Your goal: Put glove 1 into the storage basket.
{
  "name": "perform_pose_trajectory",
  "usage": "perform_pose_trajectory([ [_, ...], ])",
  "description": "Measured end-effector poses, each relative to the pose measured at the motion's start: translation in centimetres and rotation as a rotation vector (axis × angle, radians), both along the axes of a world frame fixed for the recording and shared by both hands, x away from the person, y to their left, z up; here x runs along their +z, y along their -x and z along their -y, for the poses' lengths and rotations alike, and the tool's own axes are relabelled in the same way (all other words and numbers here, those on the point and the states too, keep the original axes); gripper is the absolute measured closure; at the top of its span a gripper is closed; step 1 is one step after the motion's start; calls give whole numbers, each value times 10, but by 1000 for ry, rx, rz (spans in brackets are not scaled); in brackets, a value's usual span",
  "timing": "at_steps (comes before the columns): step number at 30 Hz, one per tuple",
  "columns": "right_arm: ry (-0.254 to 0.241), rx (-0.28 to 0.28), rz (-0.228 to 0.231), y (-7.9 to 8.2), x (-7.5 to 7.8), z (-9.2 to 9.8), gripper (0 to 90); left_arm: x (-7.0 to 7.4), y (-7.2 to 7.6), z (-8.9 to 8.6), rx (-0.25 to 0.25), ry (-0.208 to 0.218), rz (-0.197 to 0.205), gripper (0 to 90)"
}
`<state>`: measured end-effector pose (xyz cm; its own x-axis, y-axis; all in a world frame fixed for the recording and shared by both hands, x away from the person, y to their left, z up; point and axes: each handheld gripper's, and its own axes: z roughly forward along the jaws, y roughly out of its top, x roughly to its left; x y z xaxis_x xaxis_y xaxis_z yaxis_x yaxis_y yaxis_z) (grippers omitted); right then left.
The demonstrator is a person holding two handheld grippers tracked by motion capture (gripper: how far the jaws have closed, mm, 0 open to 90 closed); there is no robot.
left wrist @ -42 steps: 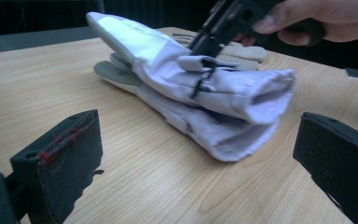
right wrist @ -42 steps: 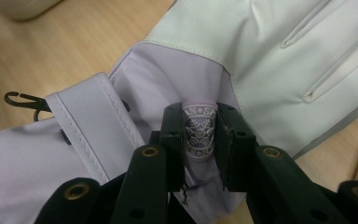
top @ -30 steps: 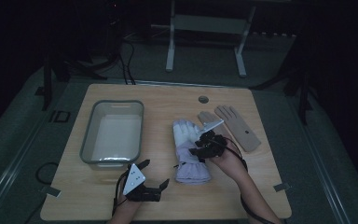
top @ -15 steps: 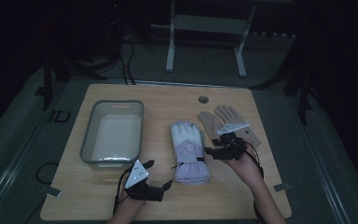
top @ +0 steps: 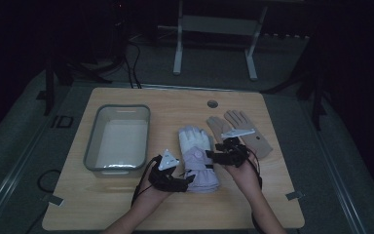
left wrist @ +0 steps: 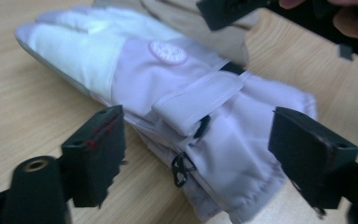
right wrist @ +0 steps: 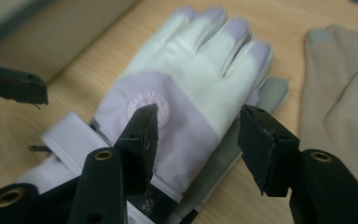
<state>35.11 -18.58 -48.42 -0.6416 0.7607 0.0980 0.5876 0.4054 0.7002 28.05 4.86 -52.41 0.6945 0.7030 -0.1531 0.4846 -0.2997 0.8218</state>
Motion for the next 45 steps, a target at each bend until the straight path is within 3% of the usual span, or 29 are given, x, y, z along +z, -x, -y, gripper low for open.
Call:
perform_pose_trajectory([
  [4, 39, -28, -27, 1, -16, 0, 448, -10, -6, 3, 12, -22, -67, 261],
  [8, 43, -63, -110, -2, -33, 7, 422, -18, -6, 6, 16, -37, -121, 263],
  [10, 19, -71, -158, -5, -40, 10, 413, -22, -6, 9, 35, -49, -135, 233],
  [16, -64, -93, -271, -14, -56, 17, 415, -31, -9, 13, 28, -59, -175, 224],
  [19, -106, -62, -308, -17, -60, 18, 544, -35, -12, 13, 17, -55, -206, 226],
  [21, -96, -37, -306, -17, -59, 16, 641, -38, -15, 13, -11, -29, -240, 273],
  [23, -76, -27, -300, -16, -57, 13, 685, -39, -15, 13, -42, -7, -265, 383],
  [27, -49, -27, -263, -12, -54, 8, 741, -38, -17, 9, -58, 30, -314, 550],
  [31, -69, -31, -252, -9, -52, 9, 772, -35, -16, 8, -63, 33, -313, 675],
  [34, -91, -40, -234, -5, -49, 11, 786, -31, -15, 6, -63, 48, -316, 711],
  [38, -91, -37, -207, -2, -44, 10, 789, -21, -13, 5, -74, 26, -287, 720],
  [45, -116, -19, -161, -1, -21, 9, 799, 0, -16, -2, -73, 37, -267, 728],
])
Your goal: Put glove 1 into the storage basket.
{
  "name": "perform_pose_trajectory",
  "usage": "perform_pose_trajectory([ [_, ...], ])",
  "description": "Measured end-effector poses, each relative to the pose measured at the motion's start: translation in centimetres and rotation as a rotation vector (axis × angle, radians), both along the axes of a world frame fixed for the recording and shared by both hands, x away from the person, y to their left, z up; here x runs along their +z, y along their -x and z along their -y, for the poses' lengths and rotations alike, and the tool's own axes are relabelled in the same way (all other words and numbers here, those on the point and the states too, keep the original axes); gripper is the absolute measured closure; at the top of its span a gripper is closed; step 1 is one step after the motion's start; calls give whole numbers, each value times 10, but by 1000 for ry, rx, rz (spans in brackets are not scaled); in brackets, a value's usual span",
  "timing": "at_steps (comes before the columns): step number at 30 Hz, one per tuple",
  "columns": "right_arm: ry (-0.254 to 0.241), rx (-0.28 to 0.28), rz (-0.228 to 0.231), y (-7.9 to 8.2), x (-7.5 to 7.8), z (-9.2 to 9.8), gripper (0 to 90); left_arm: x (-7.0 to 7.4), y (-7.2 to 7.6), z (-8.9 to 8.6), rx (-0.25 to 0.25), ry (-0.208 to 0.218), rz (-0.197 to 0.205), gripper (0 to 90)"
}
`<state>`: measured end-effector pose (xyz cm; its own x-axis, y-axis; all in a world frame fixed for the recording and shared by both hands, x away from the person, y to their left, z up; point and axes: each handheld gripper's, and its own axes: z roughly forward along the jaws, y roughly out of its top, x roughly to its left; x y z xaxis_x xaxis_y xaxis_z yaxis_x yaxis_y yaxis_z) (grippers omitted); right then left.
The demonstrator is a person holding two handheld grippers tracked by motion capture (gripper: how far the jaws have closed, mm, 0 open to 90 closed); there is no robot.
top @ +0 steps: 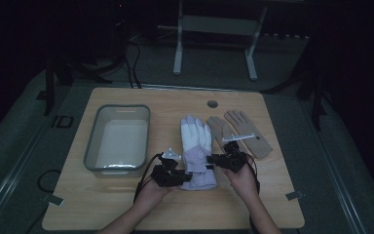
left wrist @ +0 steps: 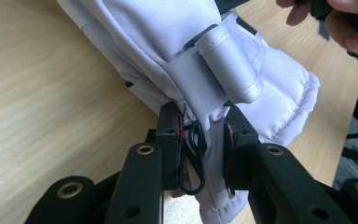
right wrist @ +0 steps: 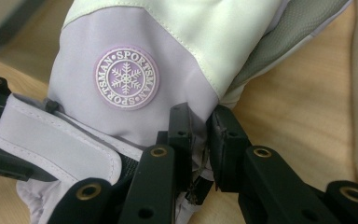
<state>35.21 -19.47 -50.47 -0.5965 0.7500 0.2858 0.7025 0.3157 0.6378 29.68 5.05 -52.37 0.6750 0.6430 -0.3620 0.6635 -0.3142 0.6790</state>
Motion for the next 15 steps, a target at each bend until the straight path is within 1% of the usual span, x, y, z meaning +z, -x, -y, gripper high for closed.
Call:
perform_pose_trajectory([
  [6, -12, 7, 55, -1, 24, -6, 798, 24, -4, -7, -1, -8, 39, 729],
  [8, -11, 12, 76, -2, 33, -9, 799, 32, -6, -10, -5, -19, 53, 728],
  [10, -3, 16, 94, -3, 40, -13, 800, 40, -8, -14, -7, -30, 64, 728],
  [13, -7, 16, 116, -4, 50, -18, 802, 50, -10, -19, -5, -50, 82, 728],
  [15, -9, 18, 128, -4, 55, -22, 802, 55, -11, -22, -5, -53, 86, 728],
])
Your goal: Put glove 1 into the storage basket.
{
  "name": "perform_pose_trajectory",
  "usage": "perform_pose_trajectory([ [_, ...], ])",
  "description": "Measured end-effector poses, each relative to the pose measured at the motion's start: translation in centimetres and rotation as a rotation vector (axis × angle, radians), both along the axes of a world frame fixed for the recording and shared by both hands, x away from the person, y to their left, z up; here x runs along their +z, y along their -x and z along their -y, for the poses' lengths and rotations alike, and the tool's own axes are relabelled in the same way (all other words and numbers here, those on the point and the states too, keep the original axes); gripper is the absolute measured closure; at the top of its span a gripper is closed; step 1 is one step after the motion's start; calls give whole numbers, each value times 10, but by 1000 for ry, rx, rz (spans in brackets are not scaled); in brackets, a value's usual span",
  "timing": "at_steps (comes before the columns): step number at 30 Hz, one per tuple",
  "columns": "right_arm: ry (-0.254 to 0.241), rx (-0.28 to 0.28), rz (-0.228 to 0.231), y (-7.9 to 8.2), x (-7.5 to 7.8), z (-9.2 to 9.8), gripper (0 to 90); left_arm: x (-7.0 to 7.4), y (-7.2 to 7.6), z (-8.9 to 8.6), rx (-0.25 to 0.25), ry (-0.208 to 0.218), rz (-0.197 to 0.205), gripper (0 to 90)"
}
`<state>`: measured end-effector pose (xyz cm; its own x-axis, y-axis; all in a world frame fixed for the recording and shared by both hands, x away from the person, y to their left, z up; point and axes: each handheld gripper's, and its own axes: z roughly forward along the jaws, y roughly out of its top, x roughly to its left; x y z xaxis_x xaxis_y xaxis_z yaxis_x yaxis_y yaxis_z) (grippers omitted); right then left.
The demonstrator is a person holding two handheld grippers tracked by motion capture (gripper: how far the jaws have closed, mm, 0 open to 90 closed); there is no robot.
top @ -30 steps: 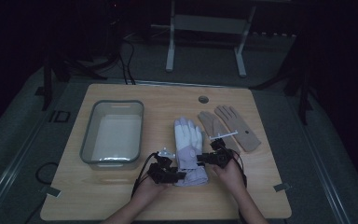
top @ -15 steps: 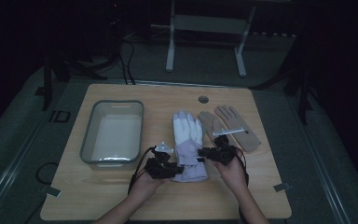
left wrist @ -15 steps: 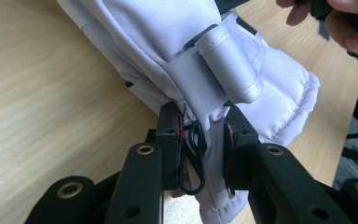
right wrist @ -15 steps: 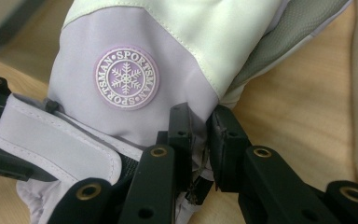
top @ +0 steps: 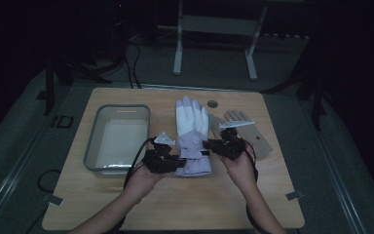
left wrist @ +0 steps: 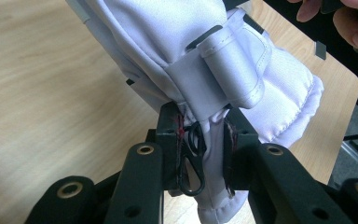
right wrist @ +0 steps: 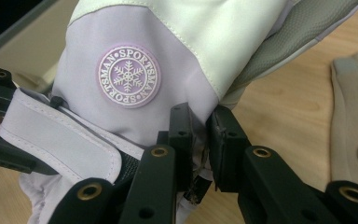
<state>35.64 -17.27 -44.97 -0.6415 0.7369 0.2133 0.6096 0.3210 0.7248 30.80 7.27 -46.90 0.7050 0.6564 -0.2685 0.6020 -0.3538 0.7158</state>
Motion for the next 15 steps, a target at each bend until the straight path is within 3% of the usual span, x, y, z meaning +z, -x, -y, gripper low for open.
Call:
perform_pose_trajectory([
  [7, -10, 11, 30, -3, 16, -13, 802, 17, -4, -14, 4, -5, 9, 728],
  [15, 2, 48, 64, -14, 38, -44, 802, 39, -9, -43, 36, -17, 23, 729],
])
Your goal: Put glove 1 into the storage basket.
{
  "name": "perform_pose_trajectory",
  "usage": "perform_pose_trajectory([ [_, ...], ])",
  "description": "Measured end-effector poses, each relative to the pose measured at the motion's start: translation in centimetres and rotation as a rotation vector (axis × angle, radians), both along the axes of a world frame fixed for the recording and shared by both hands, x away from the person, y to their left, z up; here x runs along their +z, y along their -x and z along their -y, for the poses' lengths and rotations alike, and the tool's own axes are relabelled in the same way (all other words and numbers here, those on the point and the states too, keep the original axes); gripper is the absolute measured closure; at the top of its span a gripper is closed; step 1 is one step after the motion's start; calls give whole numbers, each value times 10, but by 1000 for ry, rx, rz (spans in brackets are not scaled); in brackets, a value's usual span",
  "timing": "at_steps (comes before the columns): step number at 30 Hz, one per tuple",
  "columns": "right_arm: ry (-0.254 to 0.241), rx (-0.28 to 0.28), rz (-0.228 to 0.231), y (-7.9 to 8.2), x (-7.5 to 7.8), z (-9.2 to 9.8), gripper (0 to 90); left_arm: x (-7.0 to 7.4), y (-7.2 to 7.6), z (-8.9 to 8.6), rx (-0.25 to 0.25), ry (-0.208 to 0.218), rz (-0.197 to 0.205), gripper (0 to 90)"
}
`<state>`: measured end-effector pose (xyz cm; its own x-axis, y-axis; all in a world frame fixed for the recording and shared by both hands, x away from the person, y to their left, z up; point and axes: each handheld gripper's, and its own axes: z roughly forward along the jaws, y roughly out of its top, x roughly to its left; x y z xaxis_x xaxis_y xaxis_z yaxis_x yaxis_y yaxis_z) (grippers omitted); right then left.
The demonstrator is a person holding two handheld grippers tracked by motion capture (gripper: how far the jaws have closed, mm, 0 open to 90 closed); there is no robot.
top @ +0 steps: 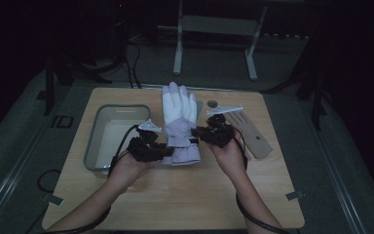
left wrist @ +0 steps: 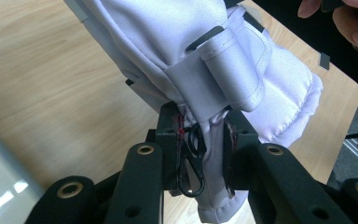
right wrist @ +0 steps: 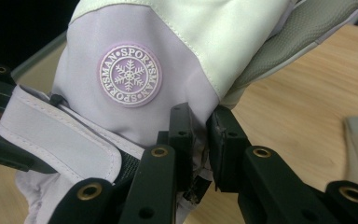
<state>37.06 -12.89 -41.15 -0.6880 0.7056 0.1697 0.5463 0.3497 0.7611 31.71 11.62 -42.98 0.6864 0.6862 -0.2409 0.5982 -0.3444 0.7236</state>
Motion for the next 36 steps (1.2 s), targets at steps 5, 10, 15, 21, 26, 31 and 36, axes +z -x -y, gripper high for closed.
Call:
perform_pose_trajectory([
  [5, -8, 26, 5, -7, 8, -22, 802, 8, -1, -21, 26, -1, 2, 728],
  [10, -16, 56, 3, -12, 10, -47, 803, 14, 2, -45, 53, -21, 3, 728],
  [15, -16, 87, 7, -18, 13, -77, 803, 18, 5, -71, 97, -31, 5, 728],
  [21, -39, 119, -10, -24, 12, -113, 804, 22, 9, -103, 143, -62, 1, 729],
  [26, -50, 149, -27, -28, 4, -144, 805, 20, 10, -128, 172, -90, -18, 729],
  [31, -11, 159, -46, -34, -7, -168, 806, 5, 7, -143, 207, -86, -51, 729],
  [36, 28, 157, -88, -42, -31, -181, 807, -18, 1, -148, 216, -93, -101, 729],
])
